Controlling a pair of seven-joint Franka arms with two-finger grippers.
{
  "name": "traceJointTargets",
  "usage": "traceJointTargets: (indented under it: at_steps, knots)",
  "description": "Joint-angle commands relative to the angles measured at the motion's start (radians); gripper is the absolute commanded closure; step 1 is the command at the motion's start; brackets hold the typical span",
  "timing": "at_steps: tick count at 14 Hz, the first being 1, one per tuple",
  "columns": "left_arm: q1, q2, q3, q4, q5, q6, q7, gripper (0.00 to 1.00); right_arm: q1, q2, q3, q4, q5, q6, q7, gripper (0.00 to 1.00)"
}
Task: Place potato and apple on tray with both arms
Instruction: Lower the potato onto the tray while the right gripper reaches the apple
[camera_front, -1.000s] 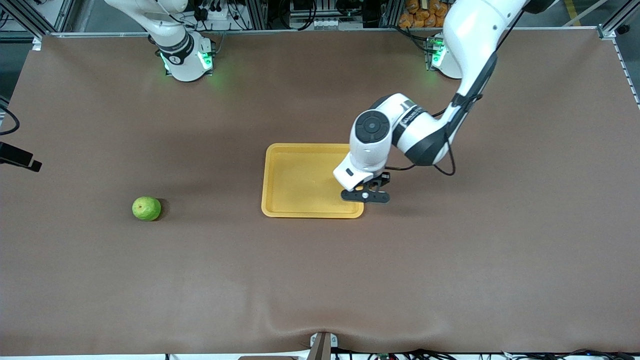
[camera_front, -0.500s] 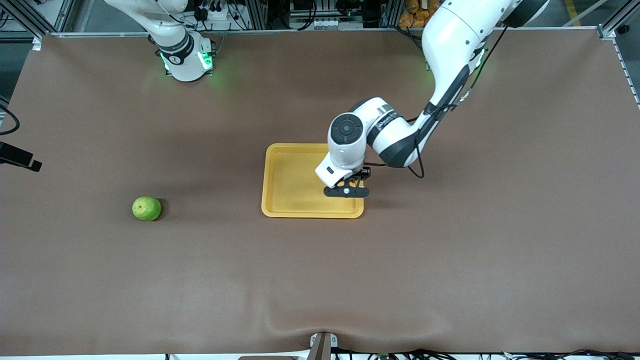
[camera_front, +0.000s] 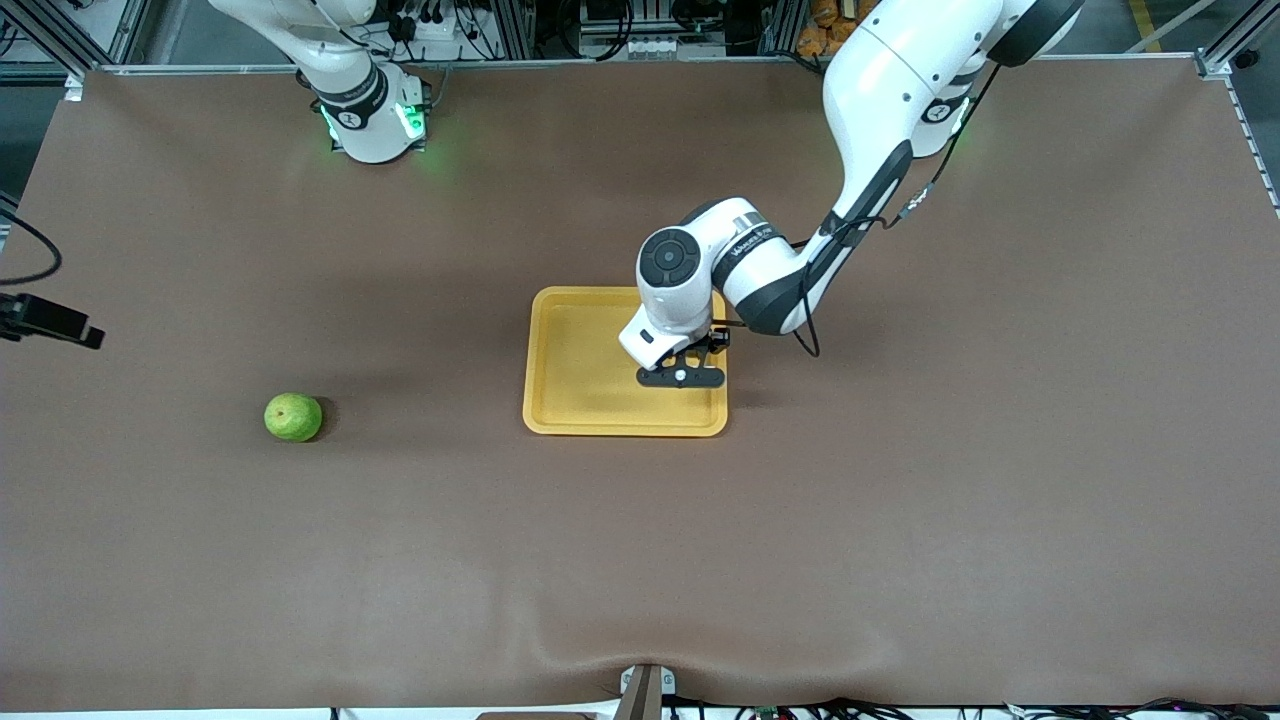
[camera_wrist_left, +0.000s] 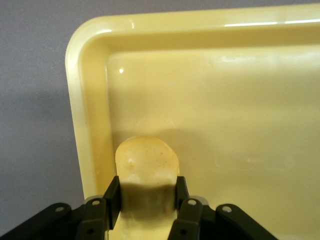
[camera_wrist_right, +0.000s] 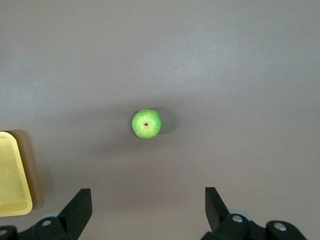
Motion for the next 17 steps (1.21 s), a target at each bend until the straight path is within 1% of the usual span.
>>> traceJointTargets:
  at_steps: [1,2,3,4,5,6,7,8,9,11,13,15,16,17]
  knots:
    - [-0.013,0.02,0.007,0.031,0.035,-0.022,-0.027,1.0,0.019,0.054,-0.002,0.011,0.011,0.007,0.0,0.0]
    - [-0.012,0.021,0.007,0.031,0.035,-0.023,-0.027,0.98,0.054,0.121,-0.002,0.016,-0.006,0.03,0.003,0.0]
    - [-0.012,0.026,0.008,0.031,0.035,-0.022,-0.027,0.91,0.076,0.161,-0.005,0.02,-0.003,0.05,0.009,0.0]
    - [-0.013,0.029,0.014,0.033,0.035,-0.022,-0.027,0.82,0.07,0.181,-0.003,0.01,0.012,0.086,-0.001,0.0]
    - [-0.013,0.032,0.014,0.033,0.035,-0.022,-0.027,0.63,0.077,0.212,-0.003,-0.013,0.013,0.128,-0.001,0.0]
    - [-0.012,0.032,0.016,0.033,0.035,-0.022,-0.027,0.41,0.087,0.218,-0.003,-0.056,0.013,0.189,-0.003,0.0]
    - [-0.012,0.032,0.016,0.033,0.035,-0.022,-0.027,0.03,0.084,0.215,-0.002,-0.132,0.013,0.28,-0.012,0.0]
    - [-0.012,0.03,0.016,0.034,0.035,-0.022,-0.026,0.0,0.081,0.208,-0.002,-0.21,0.013,0.388,-0.048,0.0]
    - [-0.012,0.026,0.016,0.036,0.033,-0.022,-0.026,0.0,0.074,0.206,-0.002,-0.279,0.013,0.484,-0.099,0.0]
    - [-0.007,0.0,0.017,0.039,0.035,-0.023,-0.027,0.0,0.07,0.209,-0.002,-0.373,0.013,0.632,-0.135,0.0]
    - [0.017,-0.061,0.022,0.041,0.033,-0.058,-0.026,0.0,0.076,0.211,0.006,-0.459,0.013,0.749,-0.135,0.0]
    - [0.075,-0.132,0.019,0.051,0.024,-0.106,-0.02,0.0,0.074,0.212,0.012,-0.505,0.013,0.784,-0.136,0.0]
    - [0.115,-0.182,0.01,0.05,0.021,-0.146,-0.016,0.0,0.073,0.214,0.012,-0.519,0.013,0.798,-0.136,0.0]
    - [0.132,-0.218,0.008,0.053,0.021,-0.195,-0.015,0.0,0.073,0.215,0.012,-0.535,0.013,0.81,-0.136,0.0]
